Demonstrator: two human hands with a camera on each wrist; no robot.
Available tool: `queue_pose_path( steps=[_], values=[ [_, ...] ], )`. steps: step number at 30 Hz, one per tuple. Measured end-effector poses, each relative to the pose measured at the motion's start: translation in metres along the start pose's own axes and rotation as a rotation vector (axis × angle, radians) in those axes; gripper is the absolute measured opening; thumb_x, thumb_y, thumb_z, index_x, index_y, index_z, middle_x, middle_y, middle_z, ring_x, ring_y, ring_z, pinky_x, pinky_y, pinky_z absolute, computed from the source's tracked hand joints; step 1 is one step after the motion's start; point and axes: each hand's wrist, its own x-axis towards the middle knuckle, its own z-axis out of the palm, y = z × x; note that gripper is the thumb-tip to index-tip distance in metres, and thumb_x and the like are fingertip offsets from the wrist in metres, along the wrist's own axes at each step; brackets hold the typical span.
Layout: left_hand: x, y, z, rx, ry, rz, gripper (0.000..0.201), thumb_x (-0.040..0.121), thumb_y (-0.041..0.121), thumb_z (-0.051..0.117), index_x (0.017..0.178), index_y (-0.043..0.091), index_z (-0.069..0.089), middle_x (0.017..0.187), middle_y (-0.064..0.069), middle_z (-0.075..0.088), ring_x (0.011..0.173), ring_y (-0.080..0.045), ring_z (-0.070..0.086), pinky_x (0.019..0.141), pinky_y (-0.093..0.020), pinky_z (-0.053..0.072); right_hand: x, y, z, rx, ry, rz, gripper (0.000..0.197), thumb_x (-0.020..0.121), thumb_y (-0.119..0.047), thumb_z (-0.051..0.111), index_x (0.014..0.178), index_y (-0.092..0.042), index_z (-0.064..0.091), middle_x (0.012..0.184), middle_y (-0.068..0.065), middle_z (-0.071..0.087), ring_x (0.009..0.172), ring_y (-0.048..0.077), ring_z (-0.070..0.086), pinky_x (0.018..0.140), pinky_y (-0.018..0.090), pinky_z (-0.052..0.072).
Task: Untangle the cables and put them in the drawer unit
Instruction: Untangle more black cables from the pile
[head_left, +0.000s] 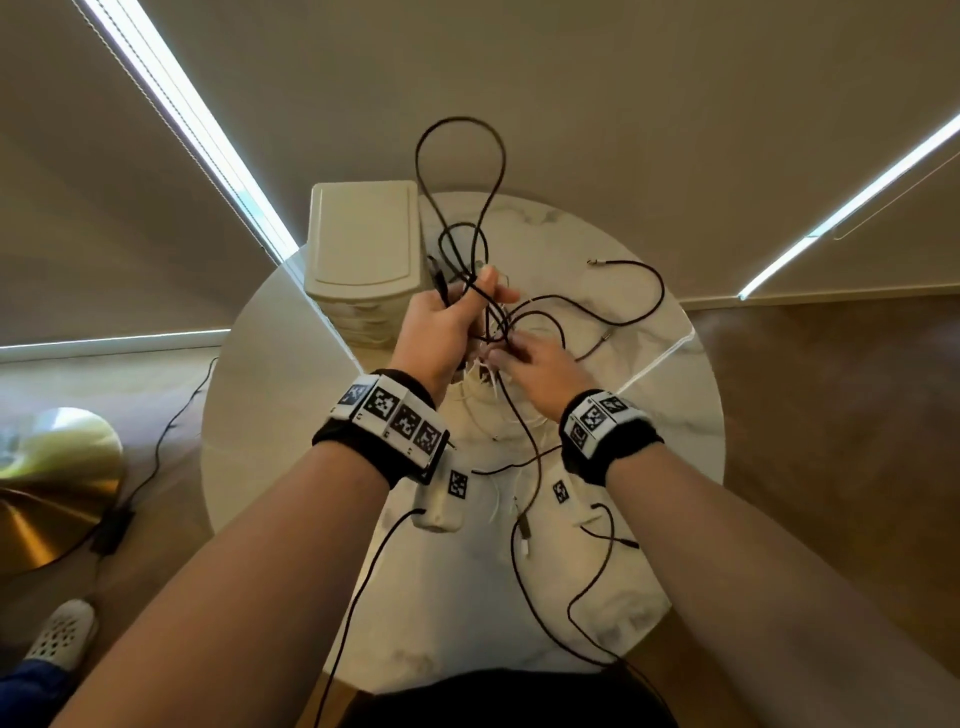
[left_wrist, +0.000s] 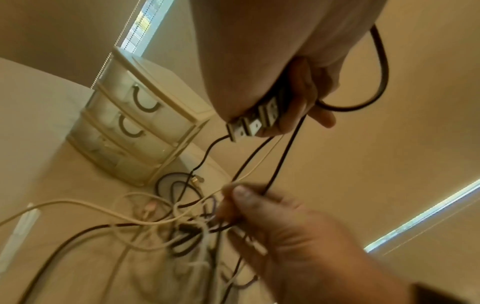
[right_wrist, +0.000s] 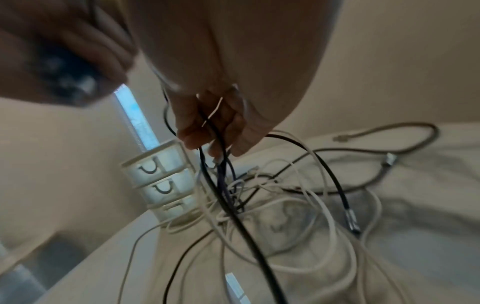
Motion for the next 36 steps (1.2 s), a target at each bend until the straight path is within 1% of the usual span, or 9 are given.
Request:
queue_pose_path(
  steps=[4,8,11,15,19,24,27,32,36],
  values=[
    [0.004,0.025,-0.007,-0.136,0.062,0.107,0.035,0.102,0.042,0.062,0.091,0.017,0.082,0.075,-0.011,0.049,0.059,-0.023,0.038,0.048,-0.026,0.031,0.007,0.036,0.0,-0.103,0.053,0.174,0.031,0.105,-0.03,0.052,0.107,-0.009,0.075,0.108,0.005,0.072,0.099,0.02,0.066,0.082,0.026,0.043],
    [0.011,0.037,-0.018,-0.04,0.117,0.153,0.036,0.101,0.044,0.062,0.1,0.013,0.081,0.057,0.009,0.039,0.052,-0.009,0.031,0.05,-0.025,0.028,0.009,0.049,0.001,0.126,0.148,0.258,0.037,0.108,-0.04,0.04,0.091,-0.023,0.069,0.088,-0.005,0.071,0.093,0.019,0.071,0.095,0.04,0.052],
    [0.008,0.023,-0.023,0.025,0.088,0.073,0.035,0.106,0.031,0.057,0.112,0.001,0.074,0.049,0.014,0.053,0.043,0.0,0.042,0.047,-0.019,0.035,0.004,0.021,-0.011,0.467,0.339,0.171,0.041,0.108,-0.051,0.032,0.11,-0.029,0.066,0.109,0.003,0.074,0.107,0.019,0.07,0.1,0.041,0.054],
    [0.003,-0.005,-0.024,0.105,0.058,0.0,0.031,0.103,0.037,0.062,0.1,0.011,0.078,0.053,0.01,0.055,0.044,-0.008,0.037,0.042,-0.025,0.029,-0.006,-0.027,-0.024,0.258,0.099,-0.123,0.029,0.106,-0.047,0.046,0.121,-0.033,0.065,0.113,-0.007,0.074,0.112,0.003,0.067,0.098,0.024,0.048],
    [-0.001,-0.012,-0.017,0.022,0.011,-0.08,0.031,0.104,0.032,0.06,0.109,0.004,0.073,0.059,0.007,0.06,0.043,-0.007,0.043,0.036,-0.018,0.031,-0.008,-0.04,-0.009,0.297,-0.085,-0.145,0.014,0.103,-0.019,0.059,0.111,-0.019,0.07,0.089,-0.006,0.071,0.08,0.019,0.07,0.076,0.029,0.056],
    [0.006,-0.009,-0.036,-0.2,-0.03,-0.119,0.023,0.106,0.015,0.049,0.109,0.009,0.07,0.067,0.006,0.043,0.055,-0.01,0.033,0.051,-0.022,0.036,-0.018,-0.014,-0.011,0.077,0.237,-0.026,0.018,0.104,-0.025,0.056,0.112,-0.017,0.07,0.098,-0.005,0.07,0.082,0.007,0.065,0.068,0.018,0.047],
    [0.011,-0.003,-0.054,-0.293,0.095,-0.112,0.032,0.106,0.014,0.04,0.118,0.002,0.067,0.062,0.008,0.035,0.056,-0.008,0.03,0.052,-0.022,0.029,-0.027,0.017,-0.028,-0.103,0.459,0.254,0.024,0.106,-0.027,0.048,0.115,-0.013,0.065,0.107,-0.002,0.064,0.096,0.021,0.062,0.074,0.027,0.043],
    [0.012,-0.009,-0.072,-0.143,0.193,-0.045,0.029,0.11,0.017,0.039,0.108,0.007,0.066,0.063,0.007,0.044,0.054,-0.006,0.039,0.052,-0.02,0.036,-0.045,0.093,-0.055,-0.507,0.058,0.751,0.036,0.102,-0.014,0.045,0.13,0.003,0.06,0.135,0.024,0.06,0.125,0.038,0.056,0.097,0.036,0.045],
    [0.008,-0.02,-0.065,0.123,0.143,-0.032,0.026,0.111,0.019,0.042,0.111,0.007,0.065,0.067,0.003,0.053,0.05,-0.006,0.043,0.056,-0.025,0.038,-0.047,0.07,-0.057,-0.426,0.229,0.595,0.041,0.103,-0.021,0.046,0.14,-0.007,0.055,0.142,0.017,0.057,0.131,0.036,0.053,0.104,0.037,0.041]
  ],
)
